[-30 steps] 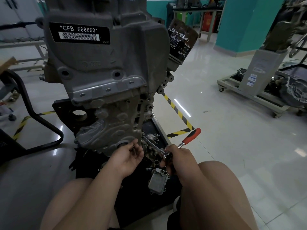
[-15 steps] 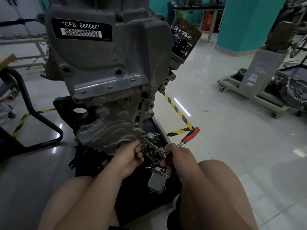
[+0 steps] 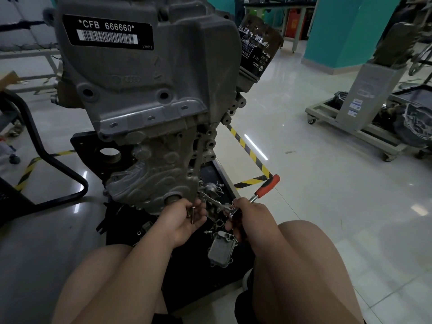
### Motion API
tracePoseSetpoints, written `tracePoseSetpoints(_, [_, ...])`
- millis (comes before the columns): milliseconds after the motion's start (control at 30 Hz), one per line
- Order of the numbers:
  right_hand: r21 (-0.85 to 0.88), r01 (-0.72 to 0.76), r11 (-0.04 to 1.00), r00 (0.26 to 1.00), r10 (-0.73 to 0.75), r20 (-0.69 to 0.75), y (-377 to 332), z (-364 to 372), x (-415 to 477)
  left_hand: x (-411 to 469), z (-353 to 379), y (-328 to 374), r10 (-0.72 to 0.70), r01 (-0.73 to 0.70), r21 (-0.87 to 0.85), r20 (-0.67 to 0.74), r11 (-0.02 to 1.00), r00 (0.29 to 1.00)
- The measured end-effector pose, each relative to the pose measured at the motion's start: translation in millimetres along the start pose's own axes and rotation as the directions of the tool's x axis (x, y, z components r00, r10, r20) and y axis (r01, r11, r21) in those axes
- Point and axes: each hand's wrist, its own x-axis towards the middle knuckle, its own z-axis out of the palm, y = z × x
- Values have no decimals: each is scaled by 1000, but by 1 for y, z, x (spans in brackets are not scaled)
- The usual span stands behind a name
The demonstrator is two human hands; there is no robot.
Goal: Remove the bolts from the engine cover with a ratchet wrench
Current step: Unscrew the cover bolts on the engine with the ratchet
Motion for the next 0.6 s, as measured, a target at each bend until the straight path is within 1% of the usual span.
tracePoseSetpoints(133, [11,-1,1000,1000,1,0,-1,0,-2,0,0,-1,14,-13,-47,12,999,1000])
tracePoseSetpoints(200, [17,-5,1000,1000,5,0,-1,0,-2,0,2,-1,43,-42,-48,16,998,999])
tracePoseSetpoints(300, [27,-9,1000,1000,9,2,-2,0,-2,0,3,-2,99,-99,-11,23,995,995])
tracePoseSetpoints(467, [33,-7,999,1000,7,1,-2,-1,0,-3,4,-2,157,-159,22,86,987,984])
tracePoseSetpoints(600, [33,-15,999,1000,15,1,-1,-3,2,-1,1,-4,198,-204,95,74,974,977])
